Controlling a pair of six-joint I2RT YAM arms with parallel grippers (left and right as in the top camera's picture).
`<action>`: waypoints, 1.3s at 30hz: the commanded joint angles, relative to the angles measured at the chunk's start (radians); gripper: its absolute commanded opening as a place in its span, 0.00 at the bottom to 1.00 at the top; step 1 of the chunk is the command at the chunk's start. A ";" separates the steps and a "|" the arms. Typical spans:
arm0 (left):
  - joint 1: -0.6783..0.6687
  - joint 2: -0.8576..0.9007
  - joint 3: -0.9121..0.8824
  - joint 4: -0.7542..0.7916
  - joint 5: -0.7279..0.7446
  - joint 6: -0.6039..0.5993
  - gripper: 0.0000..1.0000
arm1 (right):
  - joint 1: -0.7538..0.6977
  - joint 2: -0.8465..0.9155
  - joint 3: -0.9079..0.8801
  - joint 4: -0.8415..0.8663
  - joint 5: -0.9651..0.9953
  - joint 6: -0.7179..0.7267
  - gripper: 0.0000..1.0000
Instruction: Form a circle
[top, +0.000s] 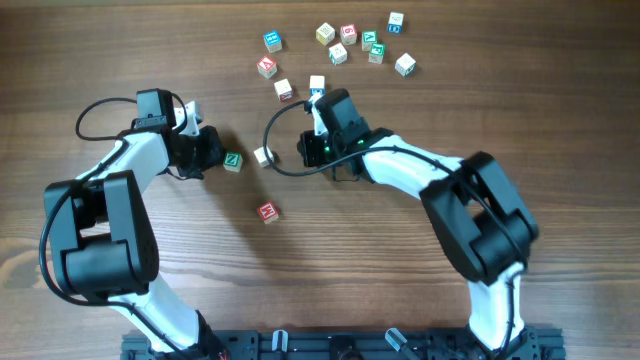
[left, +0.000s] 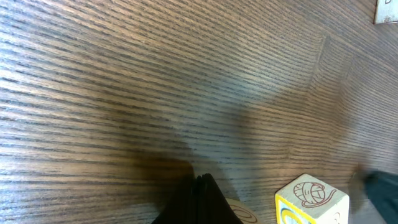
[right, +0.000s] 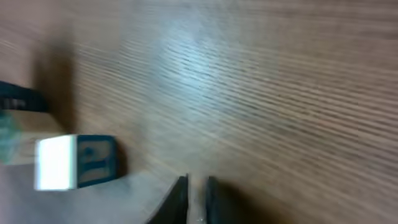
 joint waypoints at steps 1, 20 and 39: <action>-0.006 0.023 -0.013 -0.001 0.011 -0.011 0.04 | 0.003 0.093 0.005 0.061 -0.068 -0.042 0.04; -0.006 0.023 -0.013 0.008 -0.105 -0.011 0.04 | 0.003 0.111 0.005 0.253 -0.268 -0.140 0.04; -0.006 0.023 -0.013 -0.008 -0.131 -0.011 0.04 | 0.003 0.111 0.005 0.284 -0.386 -0.137 0.04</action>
